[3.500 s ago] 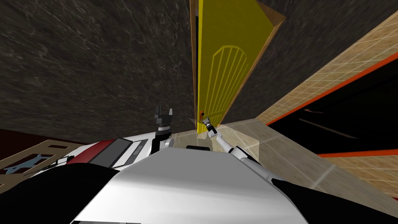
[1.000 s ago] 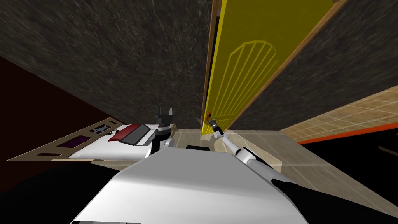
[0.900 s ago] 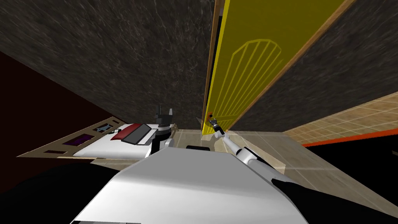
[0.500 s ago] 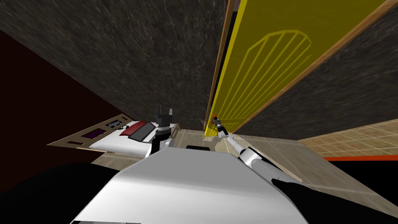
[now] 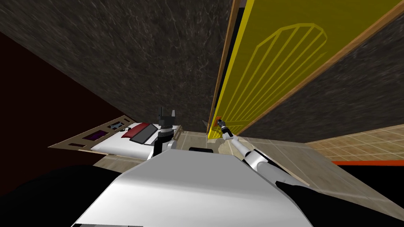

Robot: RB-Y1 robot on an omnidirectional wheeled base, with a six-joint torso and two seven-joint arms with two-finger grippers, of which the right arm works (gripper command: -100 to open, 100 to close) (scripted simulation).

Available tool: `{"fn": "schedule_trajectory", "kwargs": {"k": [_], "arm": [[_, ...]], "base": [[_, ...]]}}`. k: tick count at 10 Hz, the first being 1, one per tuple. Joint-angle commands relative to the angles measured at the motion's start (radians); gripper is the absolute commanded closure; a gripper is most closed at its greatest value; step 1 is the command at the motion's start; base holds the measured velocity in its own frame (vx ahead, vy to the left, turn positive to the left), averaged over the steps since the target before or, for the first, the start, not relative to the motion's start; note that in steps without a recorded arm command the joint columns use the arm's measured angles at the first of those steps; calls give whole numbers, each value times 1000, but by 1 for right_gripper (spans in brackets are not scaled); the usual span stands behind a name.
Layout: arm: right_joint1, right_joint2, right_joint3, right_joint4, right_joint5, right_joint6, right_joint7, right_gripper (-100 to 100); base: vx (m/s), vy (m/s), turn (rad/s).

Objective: Pull the door open

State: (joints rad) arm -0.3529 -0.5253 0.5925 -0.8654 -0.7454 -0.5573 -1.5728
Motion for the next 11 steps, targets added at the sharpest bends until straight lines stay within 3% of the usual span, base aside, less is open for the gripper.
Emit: {"fn": "schedule_trajectory", "kwargs": {"k": [1, 3, 4, 5, 11], "arm": [[1, 3, 2, -1, 0, 0, -1, 100], [1, 3, 2, -1, 0, 0, -1, 100], [3, -20, 28, -11, 5, -12, -27, 100], [4, -27, 36, -14, 7, -16, -35, 100], [11, -108, 143, -58, 26, -68, -140, 100]], "base": [[-10, -4, 4], [0, 0, 0], [-111, -80, 83], [-181, -130, 117], [-179, -132, 86]]}}
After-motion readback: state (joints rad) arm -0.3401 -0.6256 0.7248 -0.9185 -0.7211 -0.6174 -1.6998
